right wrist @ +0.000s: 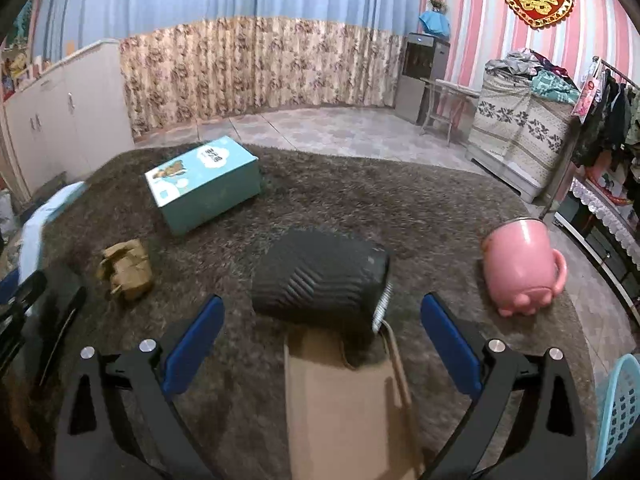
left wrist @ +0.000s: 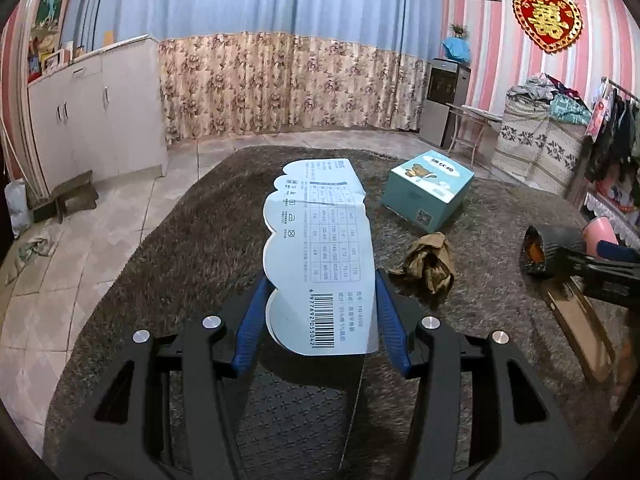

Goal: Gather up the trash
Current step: 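Grasp the white barcode card with the left tool while the right tool grasps the black ribbed cylinder, then carry the white card and black cylinder in both tools over the blue basket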

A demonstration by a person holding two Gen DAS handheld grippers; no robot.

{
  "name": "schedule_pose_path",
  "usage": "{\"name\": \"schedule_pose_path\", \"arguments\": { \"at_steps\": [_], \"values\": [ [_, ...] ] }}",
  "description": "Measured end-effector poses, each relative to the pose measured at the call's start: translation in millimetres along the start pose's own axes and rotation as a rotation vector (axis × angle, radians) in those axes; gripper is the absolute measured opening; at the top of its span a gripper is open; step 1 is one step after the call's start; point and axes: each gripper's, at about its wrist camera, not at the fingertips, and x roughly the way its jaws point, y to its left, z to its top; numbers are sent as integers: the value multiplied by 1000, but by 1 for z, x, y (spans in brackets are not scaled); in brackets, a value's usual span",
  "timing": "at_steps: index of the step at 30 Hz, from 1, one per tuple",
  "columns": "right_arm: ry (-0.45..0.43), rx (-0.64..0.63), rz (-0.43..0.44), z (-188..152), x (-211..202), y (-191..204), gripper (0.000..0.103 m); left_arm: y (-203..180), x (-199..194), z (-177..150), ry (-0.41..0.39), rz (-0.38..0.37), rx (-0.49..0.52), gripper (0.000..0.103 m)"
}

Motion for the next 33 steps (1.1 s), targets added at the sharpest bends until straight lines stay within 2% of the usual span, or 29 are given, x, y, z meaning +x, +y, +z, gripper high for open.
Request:
{"name": "schedule_pose_path", "arguments": {
  "at_steps": [5,7,8,14,19,23,26,33],
  "values": [
    [91,33,-29,0,29,5,94,-2,6,-1,12,-3,-6,51],
    [79,52,-4,-2,23,-5,75,-3,6,-2,12,-5,-5,51],
    [73,66,16,-3,17,-12,76,-4,6,-2,13,-4,-4,51],
    [-20,114,46,-10,-37,-68,75,-6,5,2,-2,-7,-1,51],
    [-77,159,27,-32,-95,-125,75,-8,-13,7,-23,-39,4,51],
    [-98,137,-27,-57,-125,-150,75,-19,-34,0,-21,-67,41,51],
    [-106,116,-82,-82,-143,-162,75,-38,-50,-9,-7,-117,43,51],
    [-99,108,-117,-122,-161,-178,75,-126,-82,-42,2,-255,121,51]
  ]
}}
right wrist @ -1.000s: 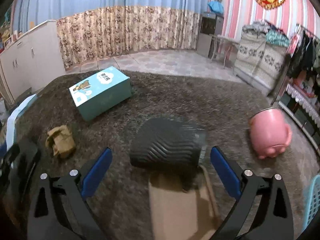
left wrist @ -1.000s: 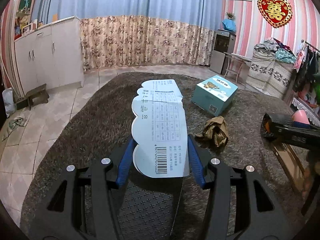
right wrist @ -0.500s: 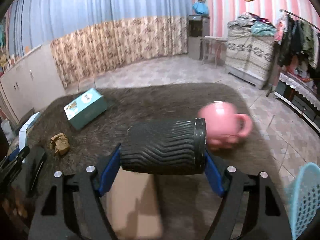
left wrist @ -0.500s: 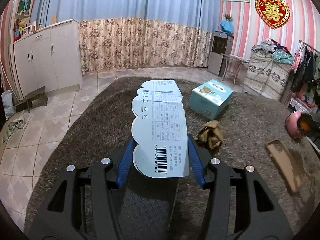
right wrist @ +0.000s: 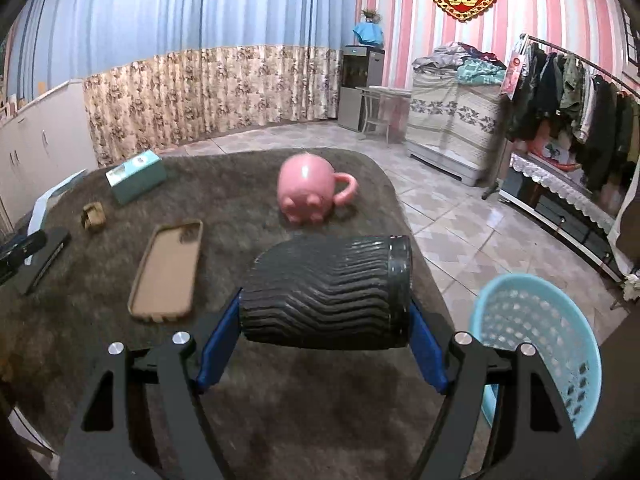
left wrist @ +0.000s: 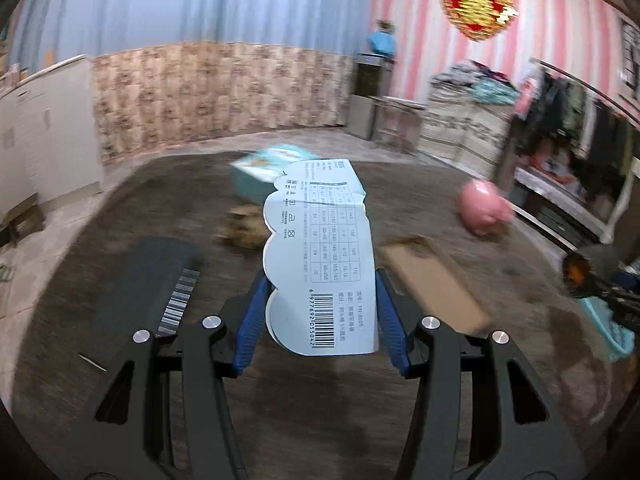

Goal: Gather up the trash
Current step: 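Carry the white card and black cylinder in both tools over the blue basket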

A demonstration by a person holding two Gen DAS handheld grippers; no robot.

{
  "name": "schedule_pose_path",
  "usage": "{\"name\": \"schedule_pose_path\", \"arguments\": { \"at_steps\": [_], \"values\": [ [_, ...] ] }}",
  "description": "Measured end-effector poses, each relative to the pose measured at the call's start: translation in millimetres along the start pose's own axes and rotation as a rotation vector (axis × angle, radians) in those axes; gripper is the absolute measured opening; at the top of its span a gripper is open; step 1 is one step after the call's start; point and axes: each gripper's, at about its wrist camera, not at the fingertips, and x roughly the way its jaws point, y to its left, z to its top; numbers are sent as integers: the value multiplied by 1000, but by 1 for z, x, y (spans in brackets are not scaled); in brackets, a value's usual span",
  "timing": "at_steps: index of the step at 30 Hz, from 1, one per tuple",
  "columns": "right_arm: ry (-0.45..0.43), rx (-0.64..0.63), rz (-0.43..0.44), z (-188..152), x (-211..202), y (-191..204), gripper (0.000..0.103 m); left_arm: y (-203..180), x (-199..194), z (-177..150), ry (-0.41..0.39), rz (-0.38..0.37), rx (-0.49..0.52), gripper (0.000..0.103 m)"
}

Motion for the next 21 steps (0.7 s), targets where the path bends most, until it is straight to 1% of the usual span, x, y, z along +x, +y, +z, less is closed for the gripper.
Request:
{"name": "schedule_pose_path", "arguments": {
  "at_steps": [3,7,10,13,15,17,19,21],
  "values": [
    [-12,5,-10,-11,-10,-12,75,-44,-4,-11,8,-71,55,51],
    [-25,14,-22,-18,-19,-28,75,-79,-6,-20,17,-126,110,51],
    [-51,39,-40,-18,-27,-43,75,-97,-6,-22,25,-156,131,51],
    [-77,86,-45,-19,-37,-65,75,-111,-8,-18,12,-174,160,51],
    [-93,116,-57,-19,-43,-81,75,-124,-11,-12,-6,-200,181,51],
    [-99,137,-72,-21,-47,-95,75,-146,-12,-7,-19,-228,208,51],
    [-106,160,-107,-23,-51,-115,75,-162,-10,-3,-27,-254,234,51],
    [-110,186,-147,-24,-55,-135,75,-187,-8,1,-28,-300,260,51]
  ]
}}
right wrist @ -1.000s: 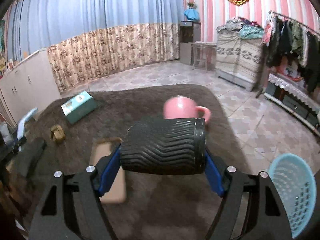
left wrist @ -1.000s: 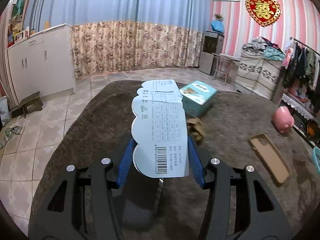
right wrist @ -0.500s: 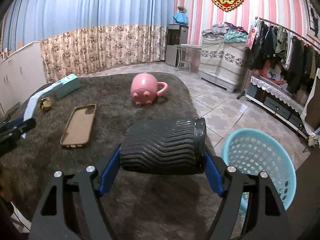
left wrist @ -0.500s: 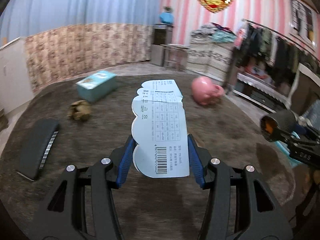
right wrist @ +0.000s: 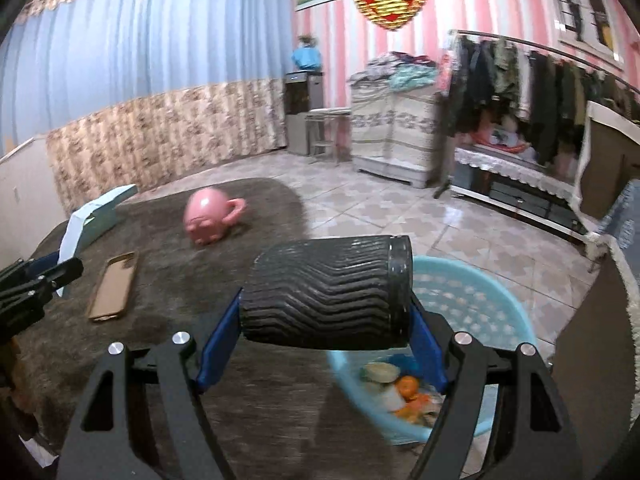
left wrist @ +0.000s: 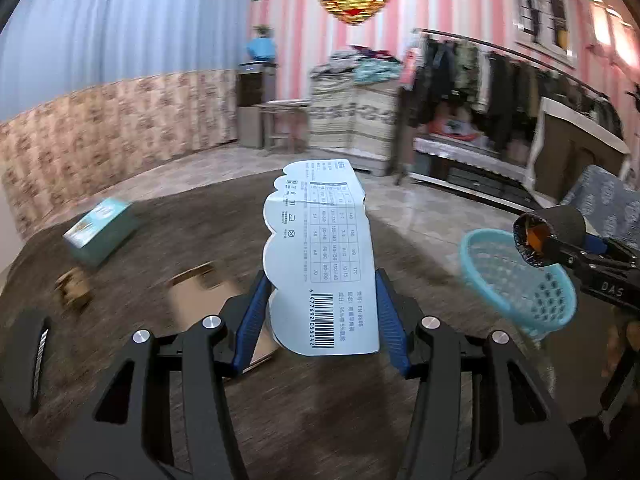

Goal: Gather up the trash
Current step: 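Carry the white card and black cylinder in both tools over the blue basket, then open both tools to drop the card and cylinder into the basket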

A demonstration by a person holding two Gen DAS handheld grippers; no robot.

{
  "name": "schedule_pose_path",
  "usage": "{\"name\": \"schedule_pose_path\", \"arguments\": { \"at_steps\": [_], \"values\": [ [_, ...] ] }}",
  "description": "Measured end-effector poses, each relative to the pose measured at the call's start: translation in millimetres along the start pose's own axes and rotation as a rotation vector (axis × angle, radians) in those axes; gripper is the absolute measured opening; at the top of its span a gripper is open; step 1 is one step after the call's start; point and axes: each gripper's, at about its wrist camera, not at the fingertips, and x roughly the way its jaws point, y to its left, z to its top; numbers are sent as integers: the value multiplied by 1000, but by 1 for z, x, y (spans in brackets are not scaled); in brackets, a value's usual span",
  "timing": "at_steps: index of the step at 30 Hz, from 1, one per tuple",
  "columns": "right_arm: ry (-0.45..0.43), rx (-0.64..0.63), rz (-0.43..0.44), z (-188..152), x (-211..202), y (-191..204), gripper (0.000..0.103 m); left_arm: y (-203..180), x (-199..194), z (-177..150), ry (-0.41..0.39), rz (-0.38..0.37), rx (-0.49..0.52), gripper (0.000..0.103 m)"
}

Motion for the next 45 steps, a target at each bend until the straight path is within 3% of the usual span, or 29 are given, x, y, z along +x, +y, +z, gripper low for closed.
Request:
{"name": "schedule_pose_path", "arguments": {
  "at_steps": [12,21,26,28,30,33,37,41,45],
  "values": [
    [-1,191,-153,-7,2,-117,75,-128,83,23,70,-223,111,51],
    [5,229,-210,-19,5,-157,75,-209,130,17,119,-301,179,51],
    [12,244,-216,-24,7,-165,75,-232,146,14,144,-338,197,51],
    [12,245,-216,-24,8,-165,75,-232,153,16,167,-351,182,65],
    [13,245,-218,-25,7,-162,75,-227,152,18,152,-342,171,77],
    [17,244,-216,-26,9,-162,75,-224,150,23,137,-316,166,81],
    [29,237,-203,-29,16,-151,75,-186,126,36,42,-188,142,98],
    [41,211,-188,-29,30,-131,75,-136,103,42,16,-88,89,97],
    [58,185,-168,-30,47,-116,75,-78,78,38,-6,72,68,98]
  ]
}}
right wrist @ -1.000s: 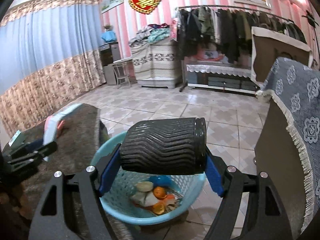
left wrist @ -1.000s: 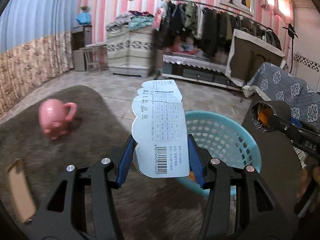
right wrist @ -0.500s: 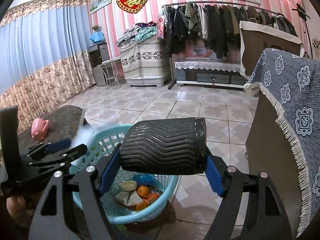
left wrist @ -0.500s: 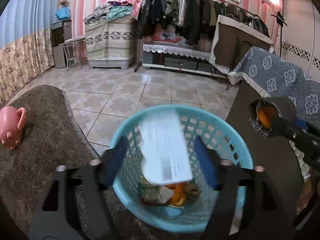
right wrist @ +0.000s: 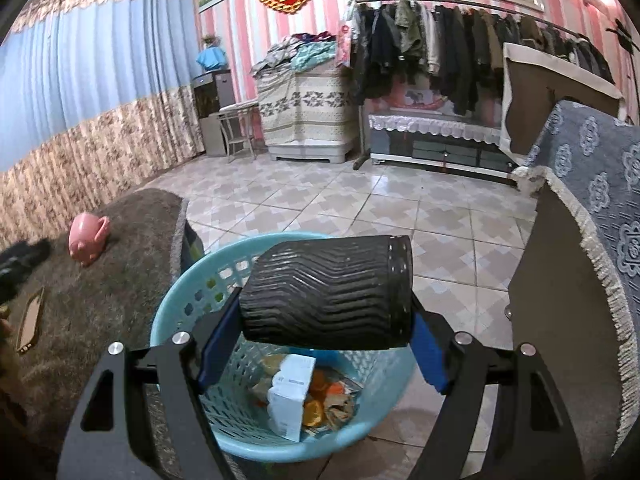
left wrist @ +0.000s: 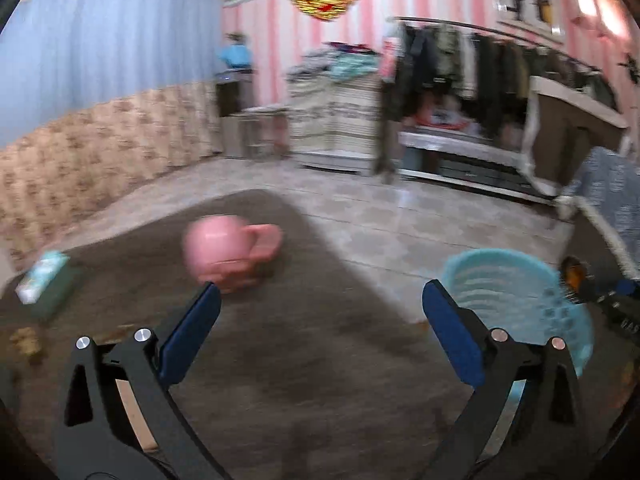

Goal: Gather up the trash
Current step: 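Open both tools to drop the card and cylinder into the basket, then grasp the brown crumpled paper bag on the rug with the left tool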

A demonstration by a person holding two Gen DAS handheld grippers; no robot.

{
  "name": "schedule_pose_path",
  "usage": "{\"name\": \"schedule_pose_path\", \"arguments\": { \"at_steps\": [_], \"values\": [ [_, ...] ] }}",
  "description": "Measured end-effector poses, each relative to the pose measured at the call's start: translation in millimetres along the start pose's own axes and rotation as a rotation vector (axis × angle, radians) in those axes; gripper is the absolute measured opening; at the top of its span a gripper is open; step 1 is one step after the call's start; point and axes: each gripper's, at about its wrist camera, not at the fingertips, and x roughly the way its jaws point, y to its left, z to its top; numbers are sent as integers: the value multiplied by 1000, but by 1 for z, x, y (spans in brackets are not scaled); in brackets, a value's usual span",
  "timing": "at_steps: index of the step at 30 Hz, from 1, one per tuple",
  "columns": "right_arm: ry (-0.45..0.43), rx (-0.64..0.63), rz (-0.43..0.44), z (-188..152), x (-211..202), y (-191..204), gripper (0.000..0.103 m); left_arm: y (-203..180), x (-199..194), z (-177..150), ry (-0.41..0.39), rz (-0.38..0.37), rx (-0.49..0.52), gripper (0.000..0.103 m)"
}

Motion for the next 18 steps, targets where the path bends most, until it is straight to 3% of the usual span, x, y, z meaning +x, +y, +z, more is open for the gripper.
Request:
{"name": "schedule_pose_path", "arguments": {
  "at_steps": [9,14,18],
  "values": [
    [50,10,16,-8,22,22,75,190,-23,-40,47,351,-168,98],
    [67,15,10,-9,29,24,76,277,-16,-61,103,487,-263,97],
    [67,13,-10,-8,34,28,76,317,-3,-71,153,538,-300,97]
  ]
}}
